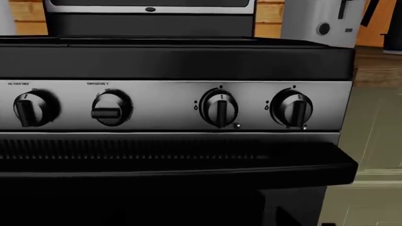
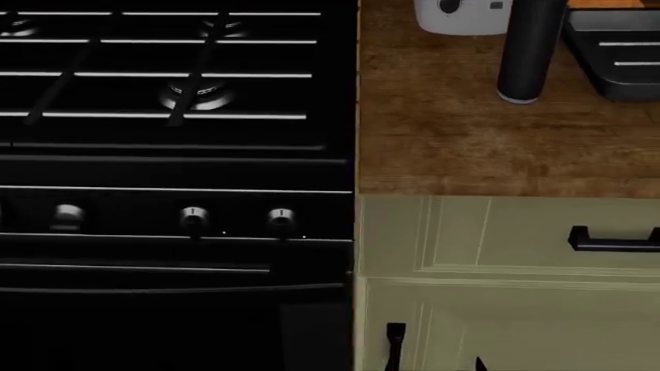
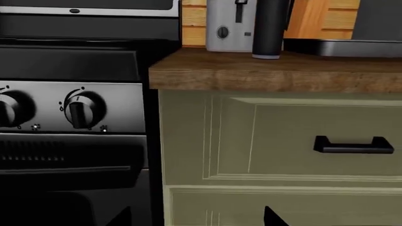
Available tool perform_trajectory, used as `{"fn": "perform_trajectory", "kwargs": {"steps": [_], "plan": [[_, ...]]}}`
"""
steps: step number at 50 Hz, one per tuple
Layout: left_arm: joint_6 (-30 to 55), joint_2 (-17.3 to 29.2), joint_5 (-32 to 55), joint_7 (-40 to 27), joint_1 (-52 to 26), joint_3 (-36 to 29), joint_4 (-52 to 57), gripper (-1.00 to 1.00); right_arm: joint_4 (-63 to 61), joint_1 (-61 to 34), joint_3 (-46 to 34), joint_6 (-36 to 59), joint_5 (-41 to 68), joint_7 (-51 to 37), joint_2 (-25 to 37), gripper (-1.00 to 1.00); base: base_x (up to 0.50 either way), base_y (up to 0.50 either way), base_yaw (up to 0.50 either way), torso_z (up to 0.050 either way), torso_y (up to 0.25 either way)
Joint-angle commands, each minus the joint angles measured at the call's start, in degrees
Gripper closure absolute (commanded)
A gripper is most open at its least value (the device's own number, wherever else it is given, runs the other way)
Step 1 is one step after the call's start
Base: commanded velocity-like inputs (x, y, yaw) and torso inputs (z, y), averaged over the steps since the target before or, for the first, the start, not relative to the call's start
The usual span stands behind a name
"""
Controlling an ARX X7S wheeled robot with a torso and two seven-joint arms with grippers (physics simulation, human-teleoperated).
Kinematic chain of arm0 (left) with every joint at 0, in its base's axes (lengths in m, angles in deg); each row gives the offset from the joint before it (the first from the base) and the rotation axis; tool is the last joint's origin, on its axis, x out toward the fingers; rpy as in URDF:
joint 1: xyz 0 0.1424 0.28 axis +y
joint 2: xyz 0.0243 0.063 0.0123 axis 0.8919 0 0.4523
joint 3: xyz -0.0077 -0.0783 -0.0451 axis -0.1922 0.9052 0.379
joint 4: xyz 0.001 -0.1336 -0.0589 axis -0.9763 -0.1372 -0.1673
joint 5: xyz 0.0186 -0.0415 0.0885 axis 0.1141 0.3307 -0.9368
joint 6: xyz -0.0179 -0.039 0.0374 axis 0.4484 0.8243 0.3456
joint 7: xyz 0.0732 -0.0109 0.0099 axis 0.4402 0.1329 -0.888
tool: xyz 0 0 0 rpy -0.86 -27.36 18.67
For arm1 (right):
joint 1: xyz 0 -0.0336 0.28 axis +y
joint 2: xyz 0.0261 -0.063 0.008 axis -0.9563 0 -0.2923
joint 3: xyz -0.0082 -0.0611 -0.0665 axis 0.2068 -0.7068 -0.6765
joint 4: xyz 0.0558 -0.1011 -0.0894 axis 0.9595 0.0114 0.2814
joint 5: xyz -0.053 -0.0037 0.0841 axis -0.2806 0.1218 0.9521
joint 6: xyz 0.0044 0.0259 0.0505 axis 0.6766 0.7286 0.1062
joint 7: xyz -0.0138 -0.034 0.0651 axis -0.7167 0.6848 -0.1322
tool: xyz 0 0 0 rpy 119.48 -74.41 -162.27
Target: Open the right drawer.
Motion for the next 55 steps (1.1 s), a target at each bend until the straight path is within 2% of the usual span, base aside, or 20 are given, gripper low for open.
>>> {"fn": "perform_trajectory", "kwargs": {"steps": [1,55], "plan": [[-1.0,0.6,0.3,-0.5,-0.3,-0.8,-0.9,-1.00,0.3,-0.2,-0.6,-0.3,0.6,-0.7,0.5,-1.00,0.00,-0.14,0.00,0.000,0.000],[-0.8,2.9,2.5,-2.2,-0.2,-3.7,0.3,-1.00,-0.3,-0.3,-2.6,-0.2,2.1,-4.1,2.6,-1.00,0.00,-0.20,0.00,0.000,0.000]]}}
